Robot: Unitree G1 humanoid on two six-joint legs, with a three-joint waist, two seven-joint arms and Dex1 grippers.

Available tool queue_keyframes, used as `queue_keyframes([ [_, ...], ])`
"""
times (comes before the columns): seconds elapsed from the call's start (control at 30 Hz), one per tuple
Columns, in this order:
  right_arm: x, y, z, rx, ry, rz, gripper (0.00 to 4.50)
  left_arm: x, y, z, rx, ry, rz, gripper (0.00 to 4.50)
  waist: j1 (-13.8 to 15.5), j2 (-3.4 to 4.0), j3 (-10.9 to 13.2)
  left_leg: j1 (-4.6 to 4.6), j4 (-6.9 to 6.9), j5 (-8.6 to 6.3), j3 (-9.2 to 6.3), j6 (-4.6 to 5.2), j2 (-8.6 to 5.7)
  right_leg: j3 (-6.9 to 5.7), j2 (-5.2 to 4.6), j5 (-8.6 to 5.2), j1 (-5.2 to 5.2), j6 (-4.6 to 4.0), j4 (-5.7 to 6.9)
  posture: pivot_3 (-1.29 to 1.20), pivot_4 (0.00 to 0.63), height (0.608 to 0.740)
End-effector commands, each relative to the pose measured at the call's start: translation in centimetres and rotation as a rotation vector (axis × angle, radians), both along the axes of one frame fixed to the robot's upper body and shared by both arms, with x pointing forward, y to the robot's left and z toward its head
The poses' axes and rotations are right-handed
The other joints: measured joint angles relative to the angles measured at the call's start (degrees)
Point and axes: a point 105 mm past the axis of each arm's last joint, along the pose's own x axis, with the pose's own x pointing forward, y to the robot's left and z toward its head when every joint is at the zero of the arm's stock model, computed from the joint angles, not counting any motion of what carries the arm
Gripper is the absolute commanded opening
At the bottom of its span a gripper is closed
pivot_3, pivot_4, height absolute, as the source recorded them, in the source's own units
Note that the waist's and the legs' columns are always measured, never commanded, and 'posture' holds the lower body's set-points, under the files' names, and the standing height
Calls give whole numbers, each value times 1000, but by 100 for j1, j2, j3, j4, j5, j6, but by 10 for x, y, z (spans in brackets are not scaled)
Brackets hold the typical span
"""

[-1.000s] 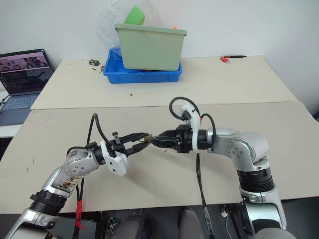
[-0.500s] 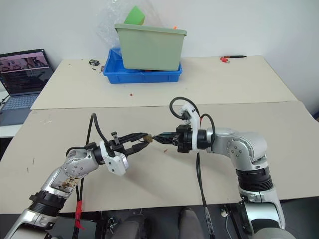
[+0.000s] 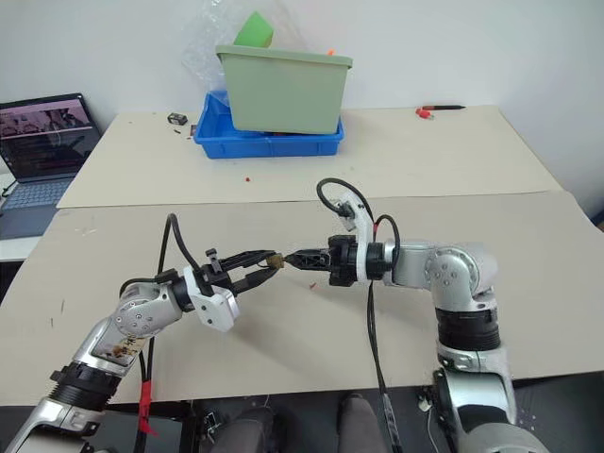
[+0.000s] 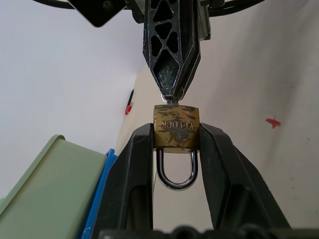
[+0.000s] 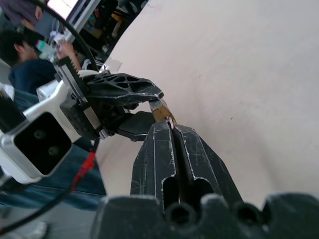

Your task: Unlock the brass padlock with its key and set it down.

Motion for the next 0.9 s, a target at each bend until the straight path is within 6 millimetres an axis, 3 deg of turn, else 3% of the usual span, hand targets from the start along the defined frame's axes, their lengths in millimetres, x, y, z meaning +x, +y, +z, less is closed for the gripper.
queue_keyframes([
  [0.03, -3, 4, -2, 19, 94, 15, 144, -7, -10, 13, -37, -47, -48, 818, 0, 1, 0, -2, -1, 0, 0, 0, 0, 0, 0, 0, -1, 0, 0, 0, 150, 740],
  [0.4, 6, 2, 0, -23, 45, -70, 144, -8, -10, 12, -38, -45, -45, 818, -13, 1, 0, -9, 0, 0, 1, 0, -2, -1, 1, 1, -7, 2, 1, 0, 150, 740],
  [0.57, 10, -1, 7, -29, -27, -101, 1344, -8, -10, 12, -40, -39, -45, 818, -13, 1, 0, -9, 0, 0, 1, 0, -2, -1, 1, 1, -7, 2, 1, 0, 150, 740],
  [0.8, 8, -18, 17, -43, -152, -86, 3978, -8, -10, 12, -40, -34, -42, 818, 2, 1, 0, -9, 0, -1, 1, 1, -3, -3, 1, 1, -5, 2, -2, 0, 150, 740],
  [0.87, 5, -21, 19, -42, -182, -66, 4480, -9, -10, 12, -39, -33, -41, 818, -2, 1, 0, -9, 0, -1, 2, 2, -3, -3, 1, 1, -3, 3, -3, 0, 150, 740],
  [0.9, 3, -22, 20, -35, -186, -56, 4480, -9, -9, 11, -39, -33, -41, 818, -2, 1, 0, -9, 0, -1, 2, 2, -3, -3, 1, 1, -3, 3, -3, 0, 150, 740],
])
